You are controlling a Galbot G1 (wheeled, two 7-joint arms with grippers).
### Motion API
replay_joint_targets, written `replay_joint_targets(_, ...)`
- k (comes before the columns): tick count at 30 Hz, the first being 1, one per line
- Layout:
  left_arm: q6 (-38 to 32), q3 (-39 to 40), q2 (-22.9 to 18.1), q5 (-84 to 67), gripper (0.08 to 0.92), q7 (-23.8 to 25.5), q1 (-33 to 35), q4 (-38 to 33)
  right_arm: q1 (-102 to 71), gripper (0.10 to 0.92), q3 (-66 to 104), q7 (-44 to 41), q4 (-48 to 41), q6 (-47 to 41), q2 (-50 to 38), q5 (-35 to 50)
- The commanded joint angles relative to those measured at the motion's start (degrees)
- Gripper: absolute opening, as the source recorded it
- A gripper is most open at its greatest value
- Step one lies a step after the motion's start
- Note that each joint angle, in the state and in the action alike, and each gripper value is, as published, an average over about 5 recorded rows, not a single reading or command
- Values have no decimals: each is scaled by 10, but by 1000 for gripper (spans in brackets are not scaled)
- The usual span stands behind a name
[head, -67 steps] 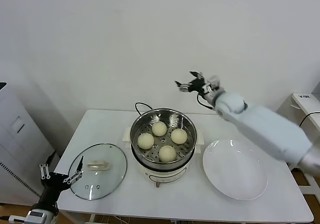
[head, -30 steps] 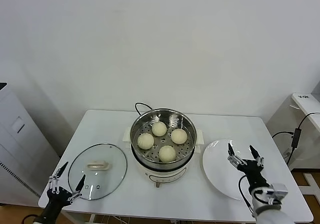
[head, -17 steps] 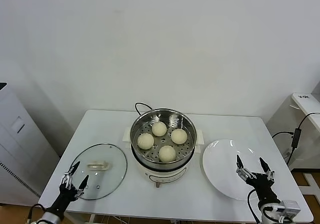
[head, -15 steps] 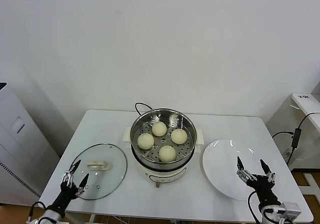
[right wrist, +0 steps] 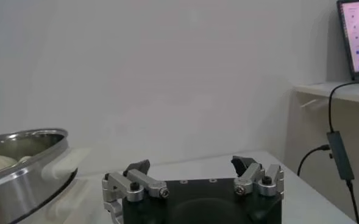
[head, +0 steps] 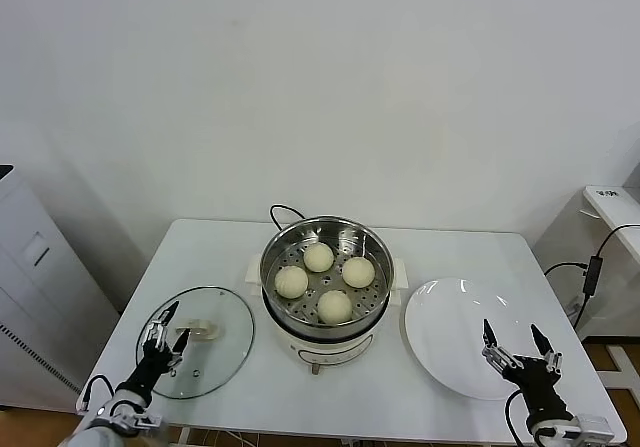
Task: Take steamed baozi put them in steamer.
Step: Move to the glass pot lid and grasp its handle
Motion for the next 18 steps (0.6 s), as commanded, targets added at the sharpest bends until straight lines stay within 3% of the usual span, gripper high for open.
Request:
replay_joint_targets(1,20,19,-1,40,823,-12,-39,35,-9,823,5,-2,3,2,8,-4)
replay_joint_targets(11,19,16,-14,61,810,-30,-55,65,-12,823,7,0,2,5,11,-4)
replay_joint_targets(18,13,16,-18,41,637,-48,-52,64,-9,823,7,0,0,6,13,-5)
